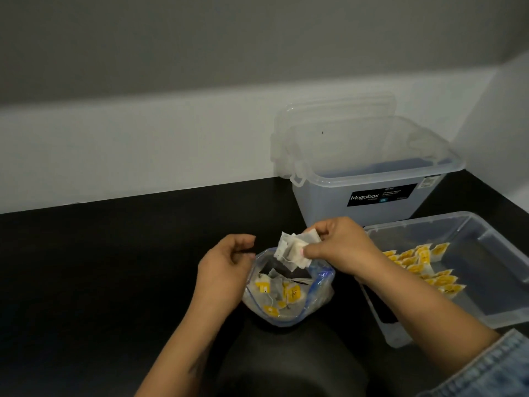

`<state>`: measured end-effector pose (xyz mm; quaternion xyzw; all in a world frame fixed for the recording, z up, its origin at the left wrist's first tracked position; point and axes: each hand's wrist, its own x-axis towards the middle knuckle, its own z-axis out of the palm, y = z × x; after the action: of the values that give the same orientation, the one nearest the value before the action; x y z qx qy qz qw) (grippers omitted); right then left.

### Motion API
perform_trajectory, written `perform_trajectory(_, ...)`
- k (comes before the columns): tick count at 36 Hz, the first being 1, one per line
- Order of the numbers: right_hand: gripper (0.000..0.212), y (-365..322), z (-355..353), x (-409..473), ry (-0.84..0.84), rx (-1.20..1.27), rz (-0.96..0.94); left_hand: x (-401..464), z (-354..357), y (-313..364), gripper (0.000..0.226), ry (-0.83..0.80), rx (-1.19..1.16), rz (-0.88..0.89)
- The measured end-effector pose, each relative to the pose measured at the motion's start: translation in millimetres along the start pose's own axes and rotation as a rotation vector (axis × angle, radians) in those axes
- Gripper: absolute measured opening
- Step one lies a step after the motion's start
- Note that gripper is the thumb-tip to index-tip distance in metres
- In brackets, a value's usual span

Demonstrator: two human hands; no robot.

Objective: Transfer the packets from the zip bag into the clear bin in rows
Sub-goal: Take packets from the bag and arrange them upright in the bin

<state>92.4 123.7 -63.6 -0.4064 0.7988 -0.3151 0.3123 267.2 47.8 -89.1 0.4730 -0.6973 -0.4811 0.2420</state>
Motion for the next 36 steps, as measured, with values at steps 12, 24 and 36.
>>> perform_trajectory(12,0.019,3,33,-16,0.36,-0.389,-0.671,-3,6,18,0.057,-0.513,-1.035,-0.48)
perform_trajectory(24,0.035,9,25,-20,0.117,-0.281,-0.663,3,10,10,0.026,-0.435,-1.035,-0.383)
perform_trajectory(36,0.031,-7,15,-5,0.032,0.179,-0.184,7,11,16,0.04,-0.396,-1.016,-0.309)
